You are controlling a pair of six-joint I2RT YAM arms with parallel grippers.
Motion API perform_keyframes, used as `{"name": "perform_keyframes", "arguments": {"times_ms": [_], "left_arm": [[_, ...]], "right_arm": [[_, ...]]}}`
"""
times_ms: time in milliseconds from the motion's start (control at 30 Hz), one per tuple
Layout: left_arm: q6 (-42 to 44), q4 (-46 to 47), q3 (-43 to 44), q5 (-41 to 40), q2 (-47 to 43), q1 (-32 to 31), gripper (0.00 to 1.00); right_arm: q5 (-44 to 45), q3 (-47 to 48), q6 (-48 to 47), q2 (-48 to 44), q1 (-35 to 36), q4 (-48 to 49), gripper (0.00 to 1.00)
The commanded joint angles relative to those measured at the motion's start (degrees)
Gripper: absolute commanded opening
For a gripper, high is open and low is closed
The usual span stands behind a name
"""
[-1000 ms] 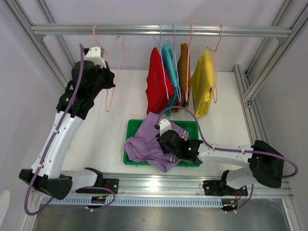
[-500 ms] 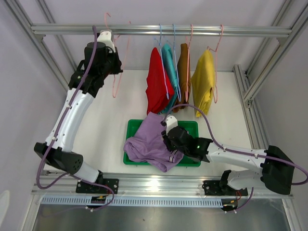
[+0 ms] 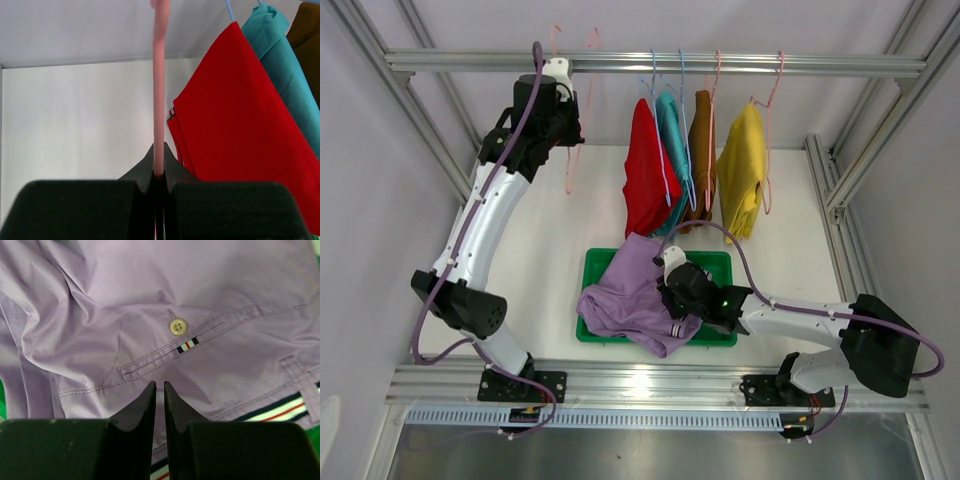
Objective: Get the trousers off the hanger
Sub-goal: Place the hanger at the clothesline.
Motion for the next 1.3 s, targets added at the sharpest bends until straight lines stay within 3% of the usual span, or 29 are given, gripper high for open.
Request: {"name": "perform_keyframes", "arguments": {"times_ms": [0,567,733,767,867,967,1100,1267], "left_arm": [[1.7,2.3,1.8,0.1,1.2,0.0,0.0],[1.4,4.2,-12.1,1.5,-5.3,0.0,0.01],[0.8,4.2,-14.0,2.3,-6.4,-0.1,0.01],[0.5,4.4,-15.0,2.3,-6.8,-0.1,0.09],[0.1,4.6,-17.5,3.0,-8.9,-0.2,0.31],[0.1,4.8,-19.4,3.1,-11.1,-0.2,0.46],[0.1,5.0,-22.5,3.6,-14.4,-0.2,0.61],[-0.7,5.8,-25.9,4.7,-18.2,-0.4,0.7]], "right_arm": [[-2.1,-0.1,1.0,1.4,-0.2,3.3,0.15],[-3.2,-0.9,2.4,1.3,0.3,3.7,0.14],[-3.3,-1.3,2.6,1.9,0.5,4.1,0.25],[-3.4,-1.2,2.8,2.2,0.5,4.0,0.35],[-3.9,-0.9,2.9,3.7,0.7,6.1,0.47],[-4.1,-0.2,3.1,6.2,0.9,6.9,0.54],[-4.6,1.3,3.9,9.2,1.4,7.8,0.6],[-2.5,4.0,3.9,10.7,3.4,5.9,0.62]]}}
